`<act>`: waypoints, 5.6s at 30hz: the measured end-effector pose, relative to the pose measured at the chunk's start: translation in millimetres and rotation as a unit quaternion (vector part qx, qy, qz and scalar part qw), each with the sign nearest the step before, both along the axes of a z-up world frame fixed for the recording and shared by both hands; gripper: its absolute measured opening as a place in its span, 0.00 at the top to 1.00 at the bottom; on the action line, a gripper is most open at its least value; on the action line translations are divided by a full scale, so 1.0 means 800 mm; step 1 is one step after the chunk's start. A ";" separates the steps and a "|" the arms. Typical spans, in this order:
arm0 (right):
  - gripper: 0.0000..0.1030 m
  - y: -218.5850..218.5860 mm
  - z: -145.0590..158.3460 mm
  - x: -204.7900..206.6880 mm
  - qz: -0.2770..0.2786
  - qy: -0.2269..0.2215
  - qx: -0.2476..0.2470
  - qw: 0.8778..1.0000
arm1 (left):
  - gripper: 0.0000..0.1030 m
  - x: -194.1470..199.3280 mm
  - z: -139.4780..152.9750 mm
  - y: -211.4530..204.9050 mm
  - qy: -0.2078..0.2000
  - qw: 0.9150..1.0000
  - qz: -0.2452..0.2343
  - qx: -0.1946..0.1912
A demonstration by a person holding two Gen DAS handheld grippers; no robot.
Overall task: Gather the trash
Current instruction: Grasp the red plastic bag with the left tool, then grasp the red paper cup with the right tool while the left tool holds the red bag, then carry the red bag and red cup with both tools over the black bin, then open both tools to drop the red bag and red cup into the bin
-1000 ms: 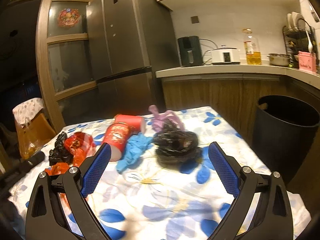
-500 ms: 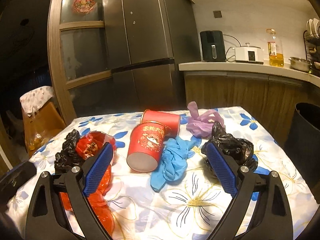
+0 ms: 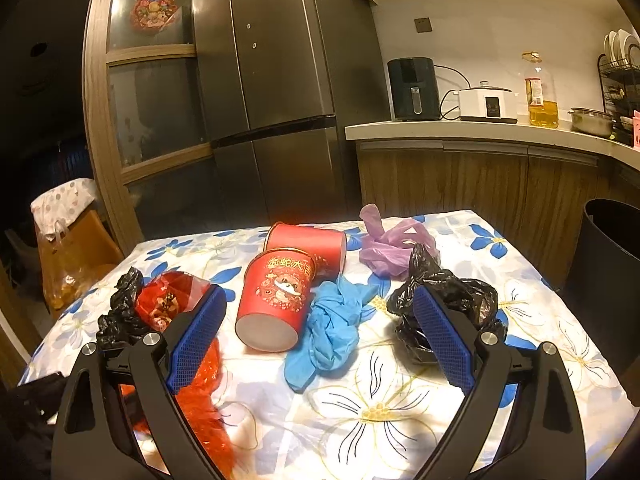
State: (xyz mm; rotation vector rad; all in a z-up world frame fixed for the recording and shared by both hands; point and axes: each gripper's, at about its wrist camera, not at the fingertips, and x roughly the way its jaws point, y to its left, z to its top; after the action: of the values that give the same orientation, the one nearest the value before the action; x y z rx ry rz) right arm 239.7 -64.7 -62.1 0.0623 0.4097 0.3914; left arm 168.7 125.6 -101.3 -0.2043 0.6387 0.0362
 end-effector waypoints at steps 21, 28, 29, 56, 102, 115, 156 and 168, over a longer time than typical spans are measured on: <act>0.24 0.064 -0.026 0.037 0.041 0.033 -0.029 0.998 | 0.94 -0.081 0.065 0.045 -0.096 0.992 0.077 -0.010; 0.38 0.074 -0.043 0.063 0.048 0.076 -0.030 0.995 | 0.94 -0.082 0.067 0.059 -0.096 0.991 0.092 -0.017; 0.41 0.075 -0.046 0.065 0.050 0.082 -0.030 0.995 | 0.94 -0.081 0.068 0.059 -0.096 0.991 0.092 -0.017; 0.48 -0.070 0.035 -0.037 0.022 0.002 0.047 0.999 | 0.94 -0.073 0.094 -0.011 -0.117 0.991 0.063 -0.003; 0.49 -0.382 0.080 -0.071 -0.246 -0.098 0.046 0.963 | 0.94 0.103 0.150 -0.385 -0.168 0.967 -0.189 0.011; 0.48 -0.412 0.085 -0.042 -0.261 -0.114 0.042 0.958 | 0.94 0.154 0.144 -0.447 -0.170 0.964 -0.201 0.026; 0.28 -0.450 0.065 0.015 -0.264 -0.097 0.064 0.958 | 0.75 0.229 0.111 -0.492 -0.157 0.958 -0.239 0.001; 0.18 -0.447 0.064 -0.009 -0.282 -0.091 0.064 0.953 | 0.23 0.200 0.103 -0.461 -0.157 0.966 -0.207 0.004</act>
State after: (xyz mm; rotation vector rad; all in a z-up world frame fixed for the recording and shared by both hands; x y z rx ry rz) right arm 232.5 -422.4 -11.0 0.2615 0.1698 -0.1421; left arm 328.5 -243.2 -19.3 -0.0620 0.3539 -0.3904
